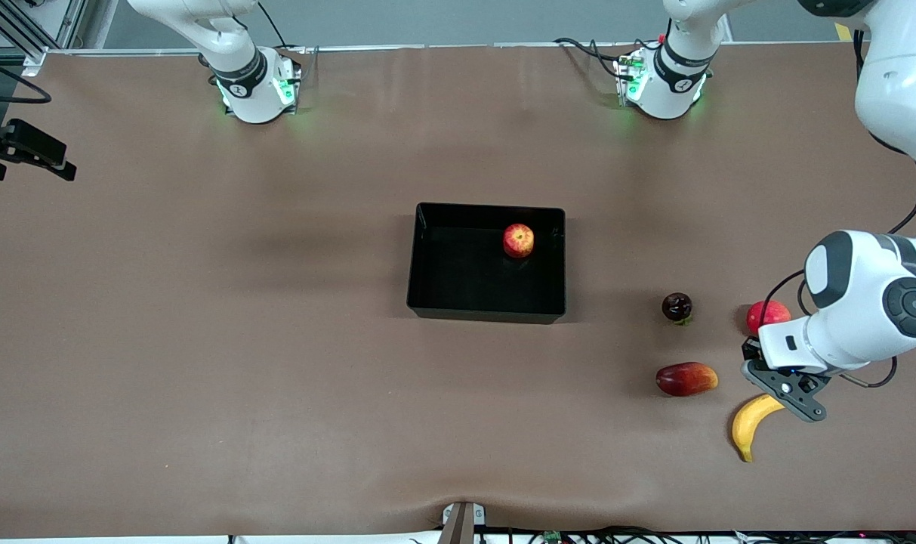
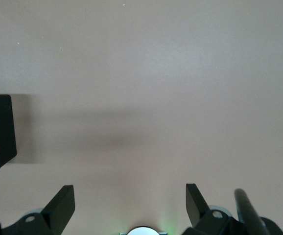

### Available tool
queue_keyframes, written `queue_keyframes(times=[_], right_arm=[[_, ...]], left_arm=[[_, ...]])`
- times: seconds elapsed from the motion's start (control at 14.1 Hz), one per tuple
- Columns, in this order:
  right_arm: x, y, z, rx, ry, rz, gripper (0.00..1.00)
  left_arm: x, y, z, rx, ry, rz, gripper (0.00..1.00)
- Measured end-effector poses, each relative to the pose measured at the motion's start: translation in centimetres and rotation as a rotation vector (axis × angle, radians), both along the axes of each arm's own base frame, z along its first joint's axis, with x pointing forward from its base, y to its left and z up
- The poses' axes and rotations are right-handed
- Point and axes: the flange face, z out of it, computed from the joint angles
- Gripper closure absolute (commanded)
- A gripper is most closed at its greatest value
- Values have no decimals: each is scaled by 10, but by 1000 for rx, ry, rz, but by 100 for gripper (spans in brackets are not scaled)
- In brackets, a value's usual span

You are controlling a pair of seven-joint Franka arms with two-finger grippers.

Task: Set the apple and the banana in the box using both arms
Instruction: 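Lower the left gripper around the banana's middle and close it, then lift the banana off the table with the left gripper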

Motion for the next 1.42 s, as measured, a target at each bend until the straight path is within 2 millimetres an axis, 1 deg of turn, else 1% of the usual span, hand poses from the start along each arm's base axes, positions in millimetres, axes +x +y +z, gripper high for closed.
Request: queue_keyframes(times=[0.07, 0.14, 0.21, 0.28, 0.42, 0.5, 0.57, 0.85, 0.92, 1.06, 1.2, 1.27, 1.35, 1.42], right_arm=[[0, 0, 0, 0, 0, 0, 0], [0, 0, 0, 0, 0, 0, 0], [0, 0, 0, 0, 0, 0, 0], [0, 0, 0, 0, 0, 0, 0], [0, 0, 0, 0, 0, 0, 0], [0, 0, 0, 0, 0, 0, 0], [0, 0, 0, 0, 0, 0, 0], [0, 0, 0, 0, 0, 0, 0], [0, 0, 0, 0, 0, 0, 0], [0, 0, 0, 0, 0, 0, 0], [0, -1, 0, 0, 0, -1, 0], [0, -1, 0, 0, 0, -1, 0], [0, -1, 0, 0, 0, -1, 0], [0, -1, 0, 0, 0, -1, 0]], left_arm=[[2, 4, -10, -4, -17, -21, 48], [5, 6, -20, -5, -33, -47, 40], [7, 13, -29, 0, -51, -75, 36], [10, 21, -37, 6, -67, -104, 36], [15, 33, -49, 15, -88, -160, 30], [17, 35, -54, 16, -96, -183, 29], [19, 35, -58, 14, -102, -199, 21], [19, 34, -81, 0, -108, -206, 16], [19, 38, -86, 5, -109, -204, 16], [19, 49, -94, 26, -128, -230, 23], [20, 53, -100, 37, -152, -267, 33], [20, 54, -104, 37, -155, -275, 45], [19, 54, -109, 35, -153, -278, 53], [18, 54, -113, 32, -149, -277, 66]])
